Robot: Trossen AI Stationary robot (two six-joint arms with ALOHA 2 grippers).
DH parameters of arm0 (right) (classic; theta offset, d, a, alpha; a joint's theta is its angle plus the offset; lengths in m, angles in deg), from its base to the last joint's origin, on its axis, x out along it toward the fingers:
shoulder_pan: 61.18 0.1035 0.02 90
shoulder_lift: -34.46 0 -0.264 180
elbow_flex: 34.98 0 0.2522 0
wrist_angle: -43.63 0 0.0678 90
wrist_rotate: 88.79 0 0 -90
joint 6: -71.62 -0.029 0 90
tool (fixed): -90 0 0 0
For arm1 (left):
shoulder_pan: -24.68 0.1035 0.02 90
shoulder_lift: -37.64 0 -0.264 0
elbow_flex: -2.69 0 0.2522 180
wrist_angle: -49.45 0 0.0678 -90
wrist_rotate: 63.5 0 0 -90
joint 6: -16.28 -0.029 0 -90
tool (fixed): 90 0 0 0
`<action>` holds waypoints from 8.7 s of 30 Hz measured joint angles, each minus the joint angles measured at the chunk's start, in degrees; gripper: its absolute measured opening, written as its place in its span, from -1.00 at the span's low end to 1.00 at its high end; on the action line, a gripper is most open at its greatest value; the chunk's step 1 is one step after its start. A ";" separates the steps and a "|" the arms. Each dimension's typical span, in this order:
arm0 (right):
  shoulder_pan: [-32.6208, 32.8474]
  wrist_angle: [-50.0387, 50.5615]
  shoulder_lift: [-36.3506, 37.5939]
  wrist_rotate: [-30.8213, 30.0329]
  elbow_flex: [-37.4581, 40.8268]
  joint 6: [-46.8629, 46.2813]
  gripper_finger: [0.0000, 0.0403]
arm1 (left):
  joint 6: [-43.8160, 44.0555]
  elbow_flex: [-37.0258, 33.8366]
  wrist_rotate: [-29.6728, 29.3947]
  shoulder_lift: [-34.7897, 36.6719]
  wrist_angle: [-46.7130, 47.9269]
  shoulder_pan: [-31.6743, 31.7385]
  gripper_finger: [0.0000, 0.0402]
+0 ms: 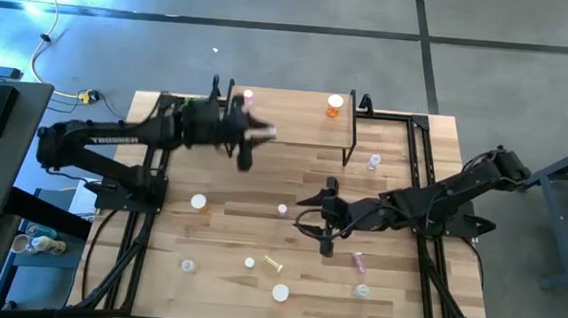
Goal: Pick and place medicine bottles onto shelf by color
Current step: Put the top yellow pill bottle on the shelf, then put the top transparent pill bottle on the shelf
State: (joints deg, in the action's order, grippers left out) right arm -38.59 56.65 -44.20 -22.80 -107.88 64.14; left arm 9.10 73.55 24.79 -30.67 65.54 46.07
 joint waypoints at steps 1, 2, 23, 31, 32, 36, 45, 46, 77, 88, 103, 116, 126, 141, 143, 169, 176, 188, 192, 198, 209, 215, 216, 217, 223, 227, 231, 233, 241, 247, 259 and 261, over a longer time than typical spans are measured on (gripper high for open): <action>0.00 0.10 0.14 0.00 0.00 0.00 0.21 | -0.08 1.32 1.18 -0.65 0.93 2.15 -0.43; 0.00 0.03 0.18 0.01 0.00 0.00 0.21 | -0.07 2.64 1.94 -1.48 1.37 4.07 -0.43; 0.00 2.16 0.14 0.07 0.00 -0.20 0.21 | 6.53 16.07 6.16 -21.60 10.36 20.94 -0.43; 0.00 2.26 0.14 0.09 0.00 -0.17 0.21 | 7.02 16.43 2.24 -24.84 10.33 20.93 -0.43; 0.00 2.26 0.14 0.09 0.00 -0.18 0.21 | 7.03 16.43 1.48 -25.11 10.36 20.88 -0.43; 0.00 2.26 0.14 0.09 0.00 -0.17 0.21 | 8.21 16.43 0.86 -25.57 10.58 20.88 -0.43; -0.01 2.26 0.12 0.09 0.00 -0.02 0.21 | 9.60 16.43 -1.12 -25.57 13.96 20.78 -0.43; -0.02 2.26 0.12 0.11 0.00 -0.02 0.21 | 9.58 16.43 -1.12 -25.57 14.01 20.62 -0.43; -0.04 2.26 0.12 0.11 -0.04 -0.13 0.21 | 10.63 16.39 -1.10 -25.57 14.43 20.46 -0.27; -0.06 2.26 0.12 0.11 -0.04 -0.15 0.21 | 11.52 16.39 -1.08 -24.60 14.25 20.46 -0.15; -0.04 2.26 0.12 0.17 -0.04 -1.51 0.21 | 11.50 16.39 1.99 -11.57 20.98 20.28 -0.12; -0.04 9.00 0.08 2.92 -0.04 -11.96 0.21 | 9.44 7.55 3.16 -2.69 33.73 13.13 -0.14; 0.45 21.39 -0.01 2.69 -0.04 -21.67 0.21 | 11.51 -1.34 2.61 2.05 28.94 3.06 -0.14; 9.04 31.23 -3.14 -4.31 -0.04 -34.68 0.21 | 20.09 -14.81 -2.78 6.94 17.66 -14.42 -0.14; 10.33 33.49 -3.14 -8.07 -0.04 -38.96 0.21 | 22.26 -15.80 -4.02 6.92 16.88 -16.96 -0.14; -7.19 73.06 3.56 -25.50 -0.04 -72.11 0.21 | 23.08 -17.64 -12.51 6.75 6.60 -33.37 -0.14; -17.26 75.62 12.21 -25.49 -0.04 -71.68 0.21 | 23.08 -17.64 -12.64 6.73 6.67 -33.50 -0.14; -31.28 75.47 14.60 -20.68 -0.04 -66.80 -0.03 | 23.06 -17.64 -12.44 6.71 6.84 -33.50 -0.14; -34.00 75.53 14.70 -18.04 -0.04 -63.34 -0.13 | 22.88 -17.64 -12.44 6.71 6.84 -33.50 -0.14; -36.76 78.14 14.79 -13.68 -0.03 -61.28 -0.16 | 22.01 -17.64 -12.44 6.72 6.84 -33.50 -0.14; -39.92 79.53 14.79 -11.06 0.00 -59.53 -0.16 | 22.01 -17.64 -12.44 6.71 6.84 -33.50 -0.14; -42.80 79.27 14.79 -7.80 0.00 -57.93 -0.16 | 22.01 -17.62 -12.44 6.71 6.84 -33.50 -0.14; -42.99 79.24 14.79 -7.28 0.00 -57.74 -0.16 | 22.01 -17.62 -12.44 6.71 6.84 -33.50 -0.14; -43.15 79.23 14.79 -7.23 0.00 -57.61 -0.16 | 22.01 -17.62 -12.43 6.71 6.84 -33.50 -0.14; -40.85 78.94 14.79 -7.12 0.00 -58.66 -0.16 | 22.01 -17.62 -12.42 6.71 6.84 -33.50 -0.14; -37.41 78.30 15.35 -7.08 2.32 -61.25 -0.16 | 22.01 -17.62 -12.42 6.71 6.84 -33.50 -0.14; -34.83 75.99 17.30 -6.97 7.69 -64.41 -0.16 | 22.01 -17.62 -12.42 6.71 6.84 -33.50 -0.14; -33.58 72.99 18.27 -6.84 9.69 -64.58 -0.16 | 22.00 -17.62 -12.42 6.71 6.85 -33.50 -0.14; -31.80 60.51 19.72 -5.78 15.01 -59.15 -0.15 | 22.01 -17.62 -12.42 6.71 6.84 -33.50 -0.14; -33.19 52.35 19.72 -5.70 18.78 -56.07 0.00 | 22.01 -17.60 -12.42 6.71 6.84 -33.49 -0.14; -38.84 45.25 19.72 -5.07 23.12 -53.81 0.21 | 22.01 -17.60 -12.46 6.71 6.84 -33.50 -0.14; -39.51 41.97 19.72 -5.35 24.50 -52.79 0.21 | 22.01 -17.60 -12.47 6.71 6.84 -33.50 -0.14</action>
State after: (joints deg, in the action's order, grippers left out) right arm -78.10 98.61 -24.47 -28.15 -83.37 11.34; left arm 31.11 55.96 12.33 -23.96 72.38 12.57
